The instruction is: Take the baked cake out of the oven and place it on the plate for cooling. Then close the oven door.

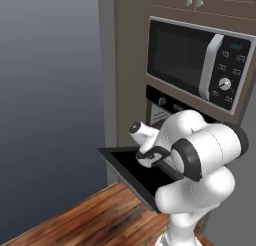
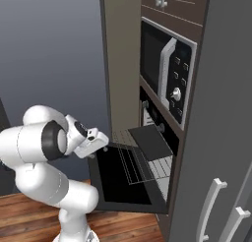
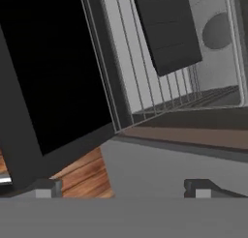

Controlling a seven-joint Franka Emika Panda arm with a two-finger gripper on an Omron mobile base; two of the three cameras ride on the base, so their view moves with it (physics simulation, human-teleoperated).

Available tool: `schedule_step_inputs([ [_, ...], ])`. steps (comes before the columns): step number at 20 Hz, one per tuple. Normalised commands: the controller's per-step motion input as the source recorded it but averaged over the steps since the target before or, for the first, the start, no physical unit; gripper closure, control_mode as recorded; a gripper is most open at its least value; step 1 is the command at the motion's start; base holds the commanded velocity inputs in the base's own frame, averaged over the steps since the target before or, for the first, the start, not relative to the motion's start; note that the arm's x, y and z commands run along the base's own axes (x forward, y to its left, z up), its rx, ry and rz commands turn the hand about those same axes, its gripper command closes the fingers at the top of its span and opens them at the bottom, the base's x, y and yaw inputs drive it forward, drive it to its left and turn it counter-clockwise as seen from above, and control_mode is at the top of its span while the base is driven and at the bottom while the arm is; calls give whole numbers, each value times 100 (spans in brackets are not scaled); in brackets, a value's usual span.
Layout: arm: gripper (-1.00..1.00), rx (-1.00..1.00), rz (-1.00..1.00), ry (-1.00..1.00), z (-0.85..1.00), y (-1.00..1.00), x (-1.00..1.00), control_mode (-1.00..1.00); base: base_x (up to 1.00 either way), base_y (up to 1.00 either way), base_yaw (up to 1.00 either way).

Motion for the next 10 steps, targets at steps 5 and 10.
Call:
schedule_step_inputs([
  [5,-100,11,7,14,0,8,0,-100,0,0,0],
  [10,-100,11,8,9,-1,19,-6,-100,0,0,0],
])
